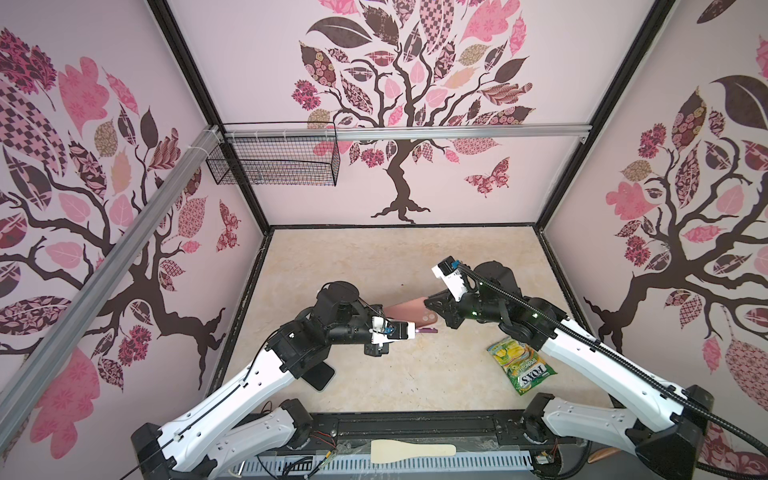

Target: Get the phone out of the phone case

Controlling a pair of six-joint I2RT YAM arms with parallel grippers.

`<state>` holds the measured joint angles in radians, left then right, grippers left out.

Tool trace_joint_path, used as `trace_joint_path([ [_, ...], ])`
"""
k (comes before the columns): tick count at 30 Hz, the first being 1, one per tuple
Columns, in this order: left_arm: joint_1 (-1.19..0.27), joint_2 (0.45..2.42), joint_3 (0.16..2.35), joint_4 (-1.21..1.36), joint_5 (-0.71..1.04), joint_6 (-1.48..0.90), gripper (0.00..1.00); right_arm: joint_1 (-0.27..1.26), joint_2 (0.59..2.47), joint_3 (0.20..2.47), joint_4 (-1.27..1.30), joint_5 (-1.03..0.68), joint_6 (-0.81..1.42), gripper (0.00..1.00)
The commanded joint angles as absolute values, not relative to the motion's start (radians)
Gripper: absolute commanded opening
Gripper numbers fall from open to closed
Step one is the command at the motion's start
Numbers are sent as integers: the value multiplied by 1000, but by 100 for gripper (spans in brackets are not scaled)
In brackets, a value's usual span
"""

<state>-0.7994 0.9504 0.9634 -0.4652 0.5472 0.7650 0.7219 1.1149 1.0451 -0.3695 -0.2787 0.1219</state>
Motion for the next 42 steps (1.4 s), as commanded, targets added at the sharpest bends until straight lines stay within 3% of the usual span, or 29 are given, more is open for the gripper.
trace_joint_path([
  [1,-799,927,939,-413,592,751,0,709,1108,1035,-354,-206,197,0],
  [8,-800,889,898,-359,583,679,0,655,1085,987,-315,-153,291,0],
  [16,-775,950,892,-192,413,190,0,654,1003,886,-252,-14,312,0],
  [21,-762,1031,865,-82,375,-90,0,652,1003,913,-426,196,313,0],
  [26,-760,1094,842,-30,283,-321,0,609,1085,975,-633,254,324,0],
  [36,-712,1237,869,-97,339,-551,0,608,1102,990,-709,165,386,0],
  [42,-701,1335,839,-39,402,-646,0,592,1136,1005,-832,280,419,0],
])
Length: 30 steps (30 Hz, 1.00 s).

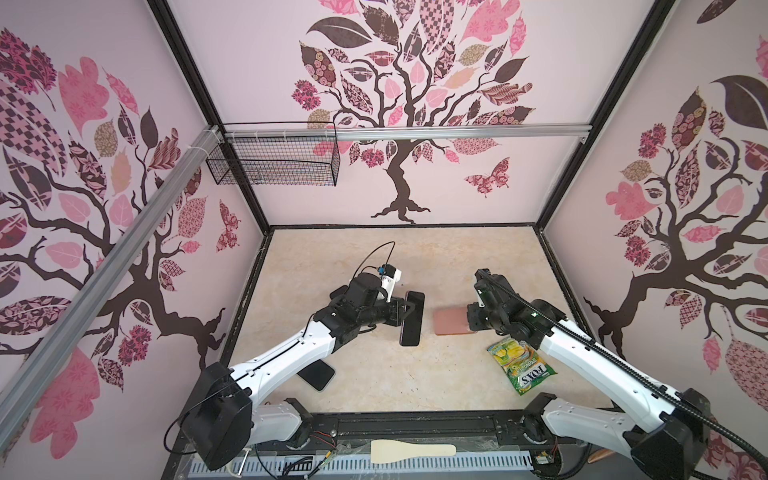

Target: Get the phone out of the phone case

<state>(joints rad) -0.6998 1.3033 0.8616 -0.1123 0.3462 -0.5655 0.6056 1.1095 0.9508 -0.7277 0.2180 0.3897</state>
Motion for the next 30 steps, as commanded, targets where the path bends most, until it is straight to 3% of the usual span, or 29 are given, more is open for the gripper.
trace_joint_path([
  [1,-703,1353,838,-28,401,-666,0,582,1143,1010,-847,282,422,0],
  [9,-792,1523,871,64,335,-788,0,424,1154,1036,-907,159,361,0],
  [30,-833,1855,958,369,352,-1074,0,418,1275,1098,-1009,199,312,0],
])
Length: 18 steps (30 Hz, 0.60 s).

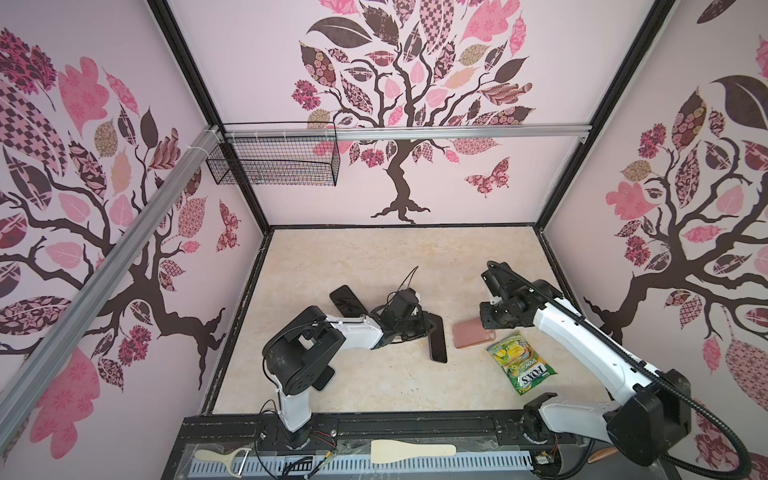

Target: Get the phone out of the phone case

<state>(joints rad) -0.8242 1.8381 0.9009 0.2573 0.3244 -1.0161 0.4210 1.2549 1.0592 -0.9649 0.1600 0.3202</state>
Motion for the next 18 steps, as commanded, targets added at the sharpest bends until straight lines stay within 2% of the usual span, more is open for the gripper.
trace_joint_path([
  [1,-835,1864,963,373,355,-1076,0,418,1277,1098,-1011,213,312,0],
  [18,-844,1952,976,427,382,-1116,0,417,1368,1085,-970,266,339,0],
])
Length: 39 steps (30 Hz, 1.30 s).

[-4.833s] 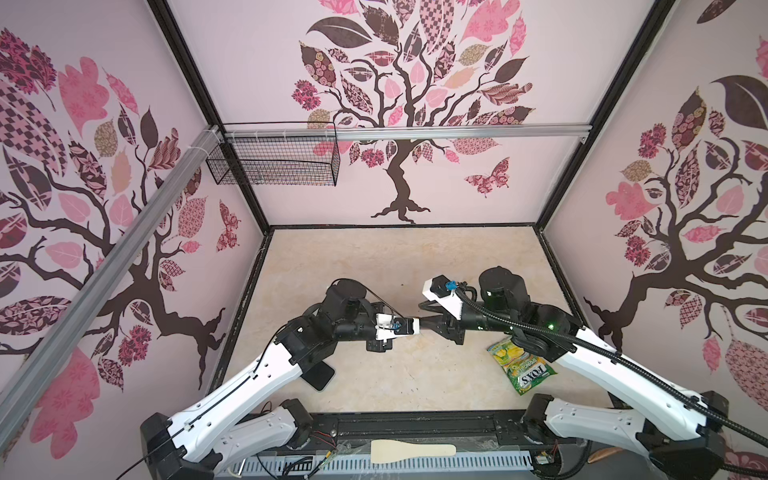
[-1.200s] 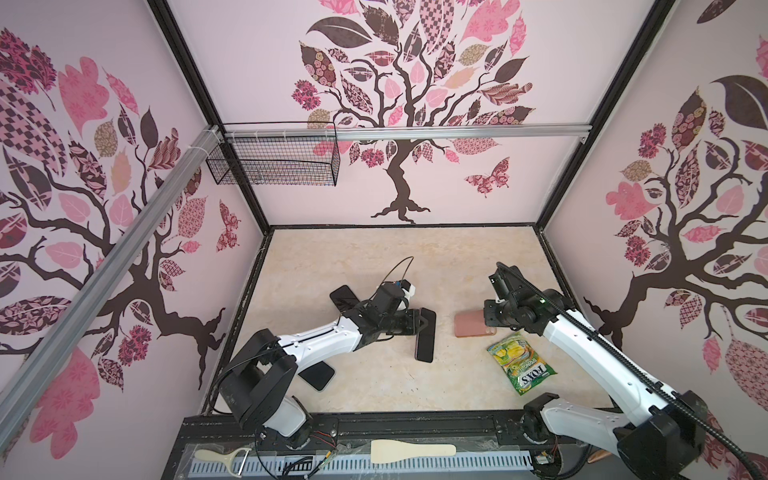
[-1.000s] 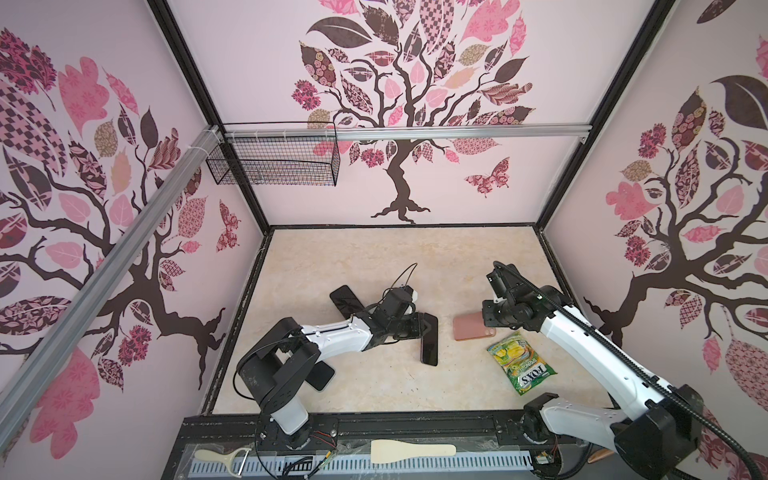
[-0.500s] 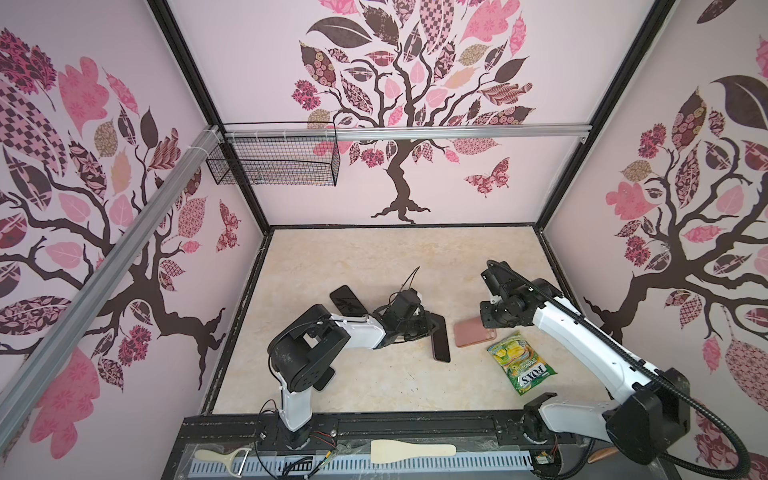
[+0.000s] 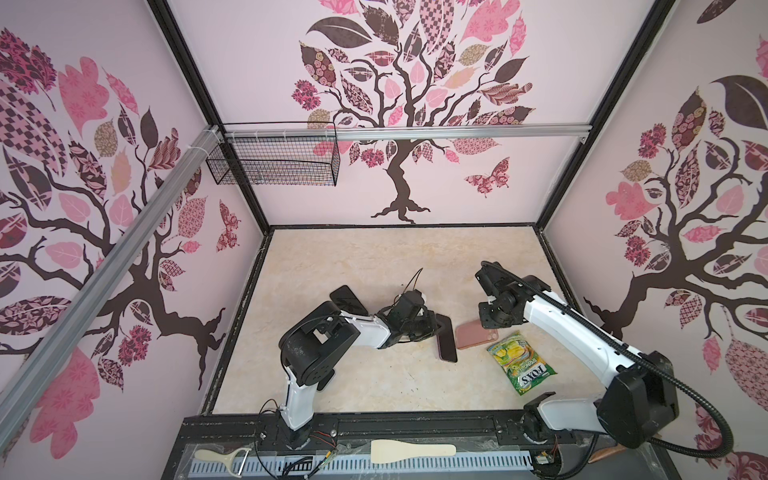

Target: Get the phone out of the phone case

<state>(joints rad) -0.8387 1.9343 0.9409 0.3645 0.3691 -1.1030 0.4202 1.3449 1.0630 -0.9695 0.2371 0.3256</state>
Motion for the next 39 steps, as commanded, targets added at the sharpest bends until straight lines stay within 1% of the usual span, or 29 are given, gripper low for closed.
trace_joint_path([
  [1,-845,1954,973,429,379,-1119,0,417,1368,1084,-969,275,339,0],
  [4,-847,1960,969,432,374,-1124,4,417,1375,1083,-961,285,334,0],
  [11,-847,1962,948,431,359,-1131,20,416,1384,1085,-953,302,325,0],
  [20,-847,1955,921,430,338,-1138,36,418,1387,1086,-950,316,321,0],
  [23,-847,1952,913,423,329,-1140,40,417,1386,1087,-951,327,321,0],
  [30,-847,1941,893,383,290,-1143,46,417,1383,1089,-953,347,321,0],
  [39,-847,1904,852,348,253,-1151,49,417,1373,1091,-943,340,319,0],
])
